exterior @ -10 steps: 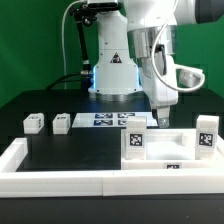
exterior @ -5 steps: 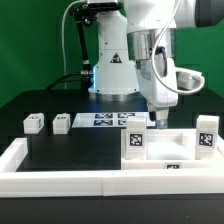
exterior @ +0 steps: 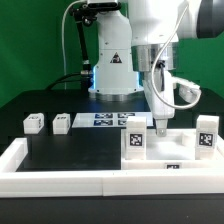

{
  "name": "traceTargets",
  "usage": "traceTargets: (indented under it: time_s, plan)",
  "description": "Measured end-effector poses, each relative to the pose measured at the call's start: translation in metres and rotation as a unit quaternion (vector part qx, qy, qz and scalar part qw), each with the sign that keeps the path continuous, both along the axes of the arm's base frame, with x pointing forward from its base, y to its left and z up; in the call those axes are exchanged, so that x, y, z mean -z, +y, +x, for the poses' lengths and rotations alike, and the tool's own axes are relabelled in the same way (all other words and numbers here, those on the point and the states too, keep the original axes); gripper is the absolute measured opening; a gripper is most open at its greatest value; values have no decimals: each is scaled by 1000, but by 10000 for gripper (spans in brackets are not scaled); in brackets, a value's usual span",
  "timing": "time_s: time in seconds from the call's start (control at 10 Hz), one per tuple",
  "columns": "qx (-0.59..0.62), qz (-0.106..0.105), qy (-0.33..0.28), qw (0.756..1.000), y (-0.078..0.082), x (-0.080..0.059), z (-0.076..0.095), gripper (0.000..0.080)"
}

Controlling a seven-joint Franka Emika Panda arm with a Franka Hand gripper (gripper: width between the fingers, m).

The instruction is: Assemble square table

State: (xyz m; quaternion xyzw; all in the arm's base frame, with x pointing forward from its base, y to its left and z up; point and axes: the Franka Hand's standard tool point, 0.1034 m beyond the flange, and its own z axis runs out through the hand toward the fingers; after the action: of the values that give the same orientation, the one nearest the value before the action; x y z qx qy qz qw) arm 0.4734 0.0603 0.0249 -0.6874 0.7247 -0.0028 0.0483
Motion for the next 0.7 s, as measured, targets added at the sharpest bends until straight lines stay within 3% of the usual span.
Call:
traceTargets:
  time_s: [0.4,0.5,0.6,0.7]
  plan:
    - [0,-7,10,1000,-3,13,-6,649]
    - [0,-7,10,1000,-3,13,-6,511]
    - [-1,-7,10,1000,-4,13,-6,511]
    - [-1,-8,12,1000,-4,15,-6,374]
